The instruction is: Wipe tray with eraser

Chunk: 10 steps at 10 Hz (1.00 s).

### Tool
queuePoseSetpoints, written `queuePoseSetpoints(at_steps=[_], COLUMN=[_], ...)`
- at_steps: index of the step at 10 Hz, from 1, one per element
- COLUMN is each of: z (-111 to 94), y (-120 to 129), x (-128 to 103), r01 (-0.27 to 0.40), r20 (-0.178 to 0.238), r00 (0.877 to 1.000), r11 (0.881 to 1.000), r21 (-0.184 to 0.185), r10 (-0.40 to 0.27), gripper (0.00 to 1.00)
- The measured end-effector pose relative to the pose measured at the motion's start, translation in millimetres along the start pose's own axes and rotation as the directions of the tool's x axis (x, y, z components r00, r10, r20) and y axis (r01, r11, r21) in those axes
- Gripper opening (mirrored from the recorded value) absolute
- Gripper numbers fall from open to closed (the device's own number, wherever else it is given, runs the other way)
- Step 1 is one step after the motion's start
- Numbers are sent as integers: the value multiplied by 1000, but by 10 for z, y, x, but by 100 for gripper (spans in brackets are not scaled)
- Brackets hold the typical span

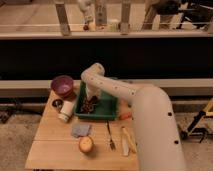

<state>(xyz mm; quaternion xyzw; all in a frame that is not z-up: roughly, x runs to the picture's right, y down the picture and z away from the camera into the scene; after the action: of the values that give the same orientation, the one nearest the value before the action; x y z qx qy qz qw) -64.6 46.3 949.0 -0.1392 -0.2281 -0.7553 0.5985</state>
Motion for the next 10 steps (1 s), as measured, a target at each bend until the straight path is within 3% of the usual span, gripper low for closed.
queuePoseSetpoints(at_steps=[2, 3, 5, 6, 8, 10], z=[-47, -58, -44, -32, -24, -23], y=[207, 319, 446, 507, 671, 799], x=[-202, -350, -500, -500, -421, -245], r01=[-16, -38, -83, -152, -279, -354], r20=[39, 103, 227, 239, 173, 93], r00=[999, 994, 971, 958, 940, 928], r11=[1000, 999, 997, 987, 955, 932], r21=[16, 15, 3, -49, -101, -80], r10=[15, 37, 80, 159, 293, 361], gripper=[5, 5, 5, 5, 5, 5])
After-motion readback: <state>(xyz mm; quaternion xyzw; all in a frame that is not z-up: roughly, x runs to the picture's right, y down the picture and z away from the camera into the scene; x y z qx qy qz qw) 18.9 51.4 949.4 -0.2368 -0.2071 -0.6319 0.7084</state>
